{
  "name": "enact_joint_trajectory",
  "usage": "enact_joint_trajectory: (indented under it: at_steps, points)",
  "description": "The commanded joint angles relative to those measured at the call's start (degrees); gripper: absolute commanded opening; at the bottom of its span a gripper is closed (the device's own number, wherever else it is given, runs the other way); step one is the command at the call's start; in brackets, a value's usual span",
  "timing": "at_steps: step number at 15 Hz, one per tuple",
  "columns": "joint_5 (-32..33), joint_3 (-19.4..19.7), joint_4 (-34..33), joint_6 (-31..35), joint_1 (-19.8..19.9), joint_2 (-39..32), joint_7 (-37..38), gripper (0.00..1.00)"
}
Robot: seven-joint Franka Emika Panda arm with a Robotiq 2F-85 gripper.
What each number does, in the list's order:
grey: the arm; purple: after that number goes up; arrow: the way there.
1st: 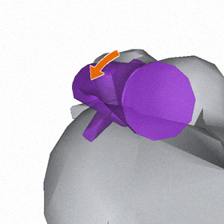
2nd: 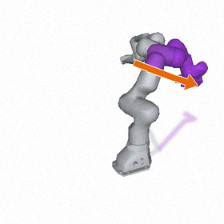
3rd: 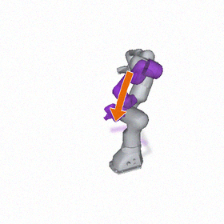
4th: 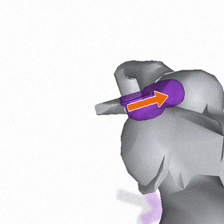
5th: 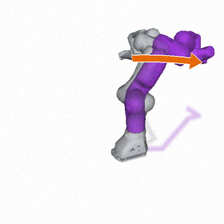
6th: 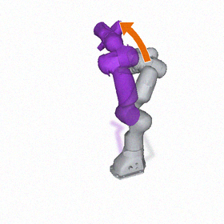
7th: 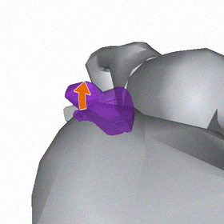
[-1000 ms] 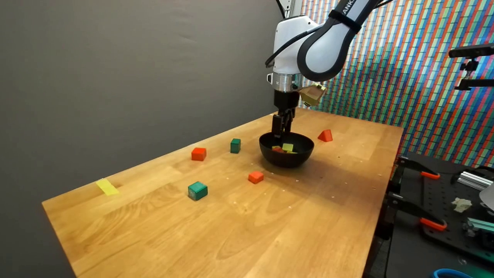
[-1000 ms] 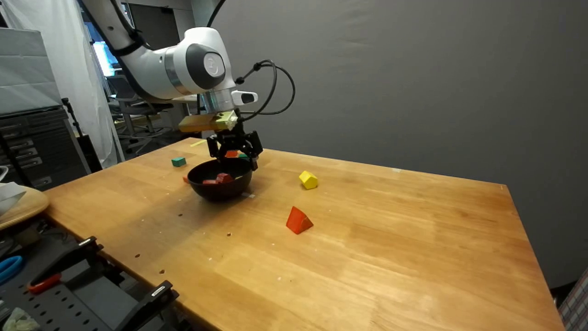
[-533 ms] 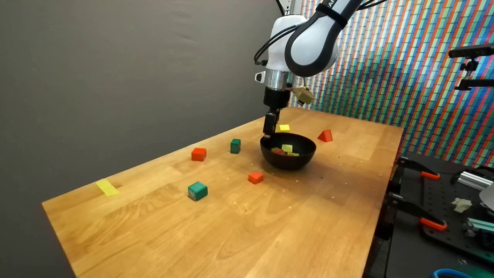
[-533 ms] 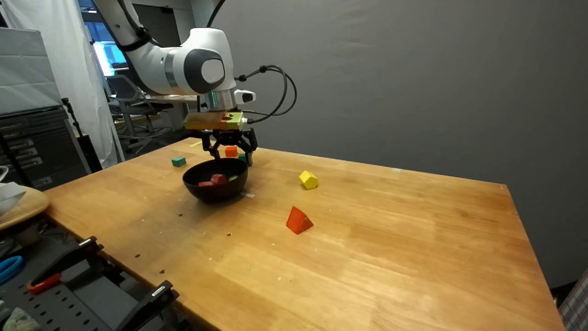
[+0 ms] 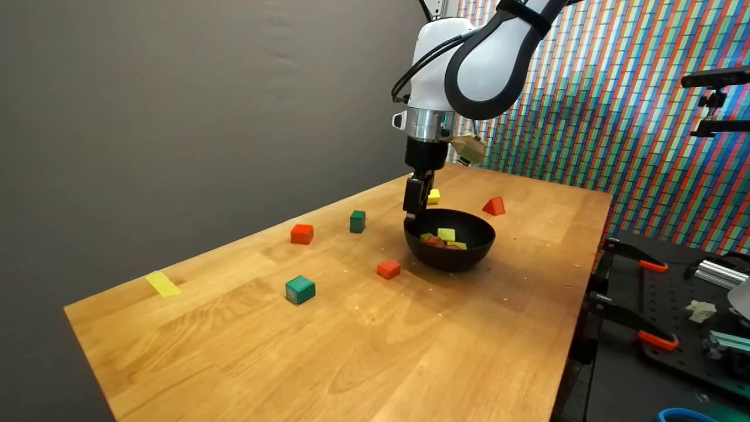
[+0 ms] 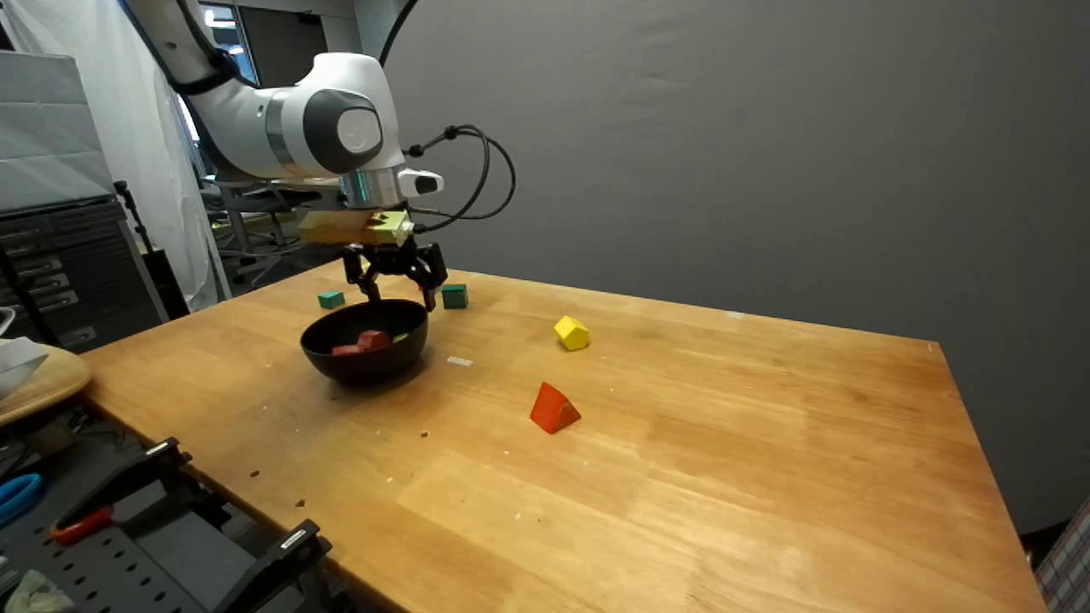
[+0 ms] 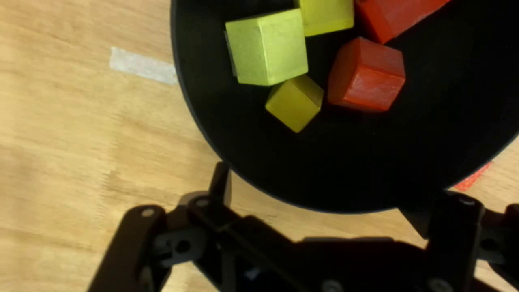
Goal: Remove all the contents from the black bowl.
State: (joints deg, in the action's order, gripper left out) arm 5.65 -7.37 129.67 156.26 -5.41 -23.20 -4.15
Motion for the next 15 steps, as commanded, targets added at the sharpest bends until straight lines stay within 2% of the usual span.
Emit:
enact_joint_trajectory:
  at_steps: [1,4,6,8,10,12,13,15]
  points:
    - [3.90,5.03,6.51,3.78,-5.94,6.57,10.66,1.00]
    - [12.33,12.41,6.96,6.37,-12.40,7.97,24.04,1.00]
    - [17.57,15.27,6.65,4.50,-14.96,8.89,31.14,1.00]
    - [17.85,14.37,7.05,1.31,-14.81,10.39,32.85,1.00]
    - [15.40,11.84,7.31,-2.85,-13.50,11.02,31.48,1.00]
    - [12.42,8.65,8.00,-6.93,-11.36,11.56,25.84,1.00]
    - [15.56,10.03,5.97,-4.24,-11.95,8.80,29.98,1.00]
    - [14.23,8.54,6.42,-6.04,-11.42,9.08,28.55,1.00]
